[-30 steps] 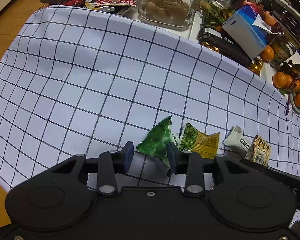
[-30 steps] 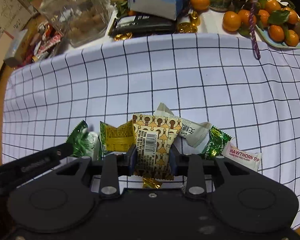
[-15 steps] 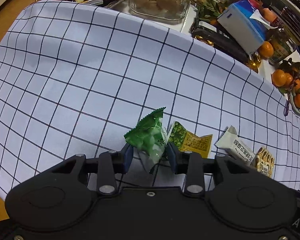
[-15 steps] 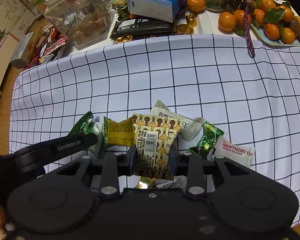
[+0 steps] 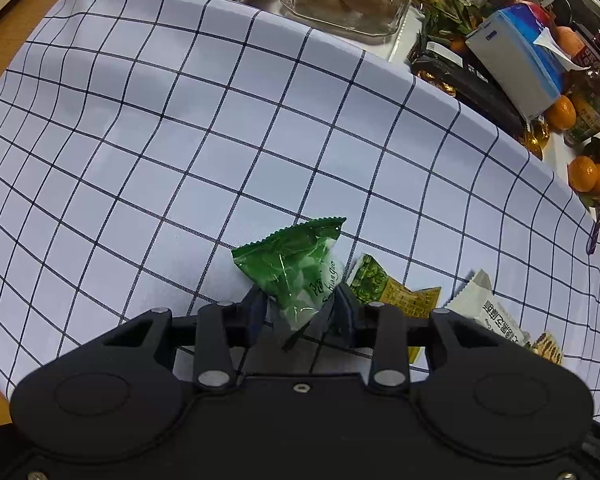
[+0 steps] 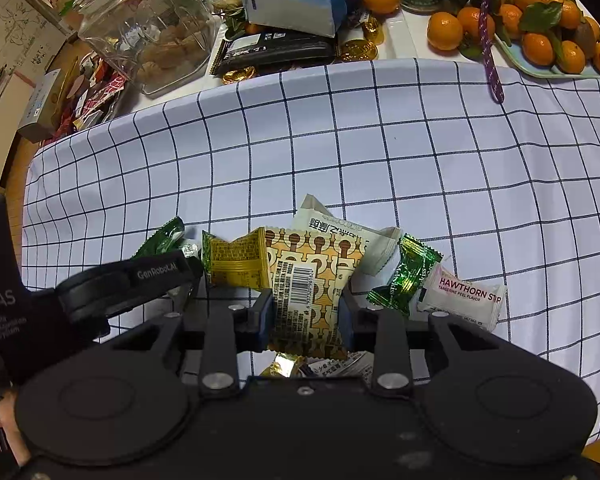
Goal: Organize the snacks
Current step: 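Carry the green packet and beige patterned packet over the gold tray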
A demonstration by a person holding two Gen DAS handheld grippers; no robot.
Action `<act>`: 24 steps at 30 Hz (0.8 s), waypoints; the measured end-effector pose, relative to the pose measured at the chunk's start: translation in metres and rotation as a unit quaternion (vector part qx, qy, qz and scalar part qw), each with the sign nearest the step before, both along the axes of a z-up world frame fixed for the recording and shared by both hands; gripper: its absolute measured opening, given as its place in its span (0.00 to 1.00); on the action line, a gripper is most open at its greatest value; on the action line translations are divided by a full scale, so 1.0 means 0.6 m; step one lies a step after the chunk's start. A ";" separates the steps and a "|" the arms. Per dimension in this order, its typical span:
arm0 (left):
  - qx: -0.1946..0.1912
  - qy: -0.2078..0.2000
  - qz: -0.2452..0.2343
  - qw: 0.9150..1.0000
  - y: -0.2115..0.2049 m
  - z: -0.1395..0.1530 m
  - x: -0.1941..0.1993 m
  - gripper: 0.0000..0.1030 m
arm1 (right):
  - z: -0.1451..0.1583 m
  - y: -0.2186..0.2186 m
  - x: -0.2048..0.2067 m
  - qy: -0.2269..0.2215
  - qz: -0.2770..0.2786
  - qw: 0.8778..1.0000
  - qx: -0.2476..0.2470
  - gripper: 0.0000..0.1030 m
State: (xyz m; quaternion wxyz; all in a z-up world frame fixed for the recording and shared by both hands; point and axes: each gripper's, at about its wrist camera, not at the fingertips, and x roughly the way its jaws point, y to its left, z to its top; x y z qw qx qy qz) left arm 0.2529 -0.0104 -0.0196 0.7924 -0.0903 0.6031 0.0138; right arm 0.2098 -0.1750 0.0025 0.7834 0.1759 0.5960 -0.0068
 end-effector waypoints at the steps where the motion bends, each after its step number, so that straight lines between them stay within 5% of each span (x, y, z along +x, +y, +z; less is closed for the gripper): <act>1: 0.000 0.001 -0.002 1.000 -0.002 0.000 0.000 0.43 | 0.000 0.000 0.000 0.000 0.000 1.000 -0.002 0.33; 24: 0.058 -0.042 -0.105 0.992 -0.017 0.061 -0.090 0.38 | 0.004 -0.021 -0.054 -0.019 -0.004 0.999 -0.051 0.33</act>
